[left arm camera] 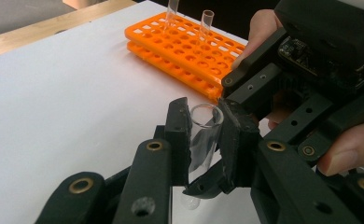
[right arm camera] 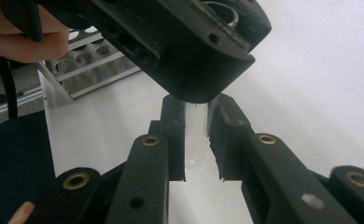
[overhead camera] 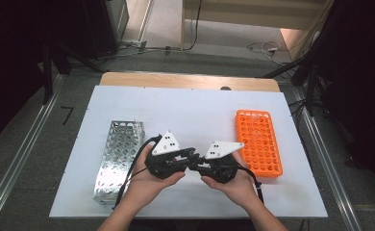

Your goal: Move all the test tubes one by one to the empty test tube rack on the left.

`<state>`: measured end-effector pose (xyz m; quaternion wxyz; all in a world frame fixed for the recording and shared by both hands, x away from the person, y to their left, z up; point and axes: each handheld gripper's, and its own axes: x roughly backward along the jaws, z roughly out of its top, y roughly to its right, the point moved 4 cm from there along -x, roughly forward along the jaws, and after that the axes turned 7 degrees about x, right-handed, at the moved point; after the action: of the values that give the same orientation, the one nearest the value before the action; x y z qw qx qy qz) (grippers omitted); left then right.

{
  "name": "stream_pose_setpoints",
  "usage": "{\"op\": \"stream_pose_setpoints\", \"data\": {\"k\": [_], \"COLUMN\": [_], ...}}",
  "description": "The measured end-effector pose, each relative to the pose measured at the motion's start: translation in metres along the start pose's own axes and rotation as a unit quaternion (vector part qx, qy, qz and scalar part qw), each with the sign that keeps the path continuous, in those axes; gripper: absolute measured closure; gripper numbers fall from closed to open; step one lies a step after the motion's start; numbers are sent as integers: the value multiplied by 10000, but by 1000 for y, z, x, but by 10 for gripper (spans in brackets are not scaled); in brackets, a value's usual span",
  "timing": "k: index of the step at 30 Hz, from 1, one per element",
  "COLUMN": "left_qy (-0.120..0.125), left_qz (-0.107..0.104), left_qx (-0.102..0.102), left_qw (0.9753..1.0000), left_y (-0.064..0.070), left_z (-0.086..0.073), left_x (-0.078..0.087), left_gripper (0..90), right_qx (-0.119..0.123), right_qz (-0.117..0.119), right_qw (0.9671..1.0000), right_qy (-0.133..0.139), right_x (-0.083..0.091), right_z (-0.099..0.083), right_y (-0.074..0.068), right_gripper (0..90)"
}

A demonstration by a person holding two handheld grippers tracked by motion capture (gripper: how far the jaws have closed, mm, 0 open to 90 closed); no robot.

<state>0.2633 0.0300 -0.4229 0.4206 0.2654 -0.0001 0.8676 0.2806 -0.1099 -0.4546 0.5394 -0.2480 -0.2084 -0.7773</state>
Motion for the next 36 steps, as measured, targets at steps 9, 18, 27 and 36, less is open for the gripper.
{"op": "stream_pose_setpoints", "data": {"k": [9,18,27,36], "left_qy": [43,192,372,604], "left_qz": [32,119,377,698], "left_qx": [-31,45,134,289], "left_qw": [10000,9997,9985,9953], "left_y": [-1,-8,-25,-47], "left_z": [0,4,8,13], "left_x": [2,12,28,51], "left_gripper": [748,749,749,750], "right_qx": [-29,-213,-643,-746], "right_qz": [9,15,-193,-472], "right_qw": [10000,9994,9961,9932], "right_qy": [39,258,564,762], "right_x": [0,9,28,49], "right_z": [0,1,-2,-8], "right_y": [0,7,28,46], "right_gripper": [734,433,52,0]}}
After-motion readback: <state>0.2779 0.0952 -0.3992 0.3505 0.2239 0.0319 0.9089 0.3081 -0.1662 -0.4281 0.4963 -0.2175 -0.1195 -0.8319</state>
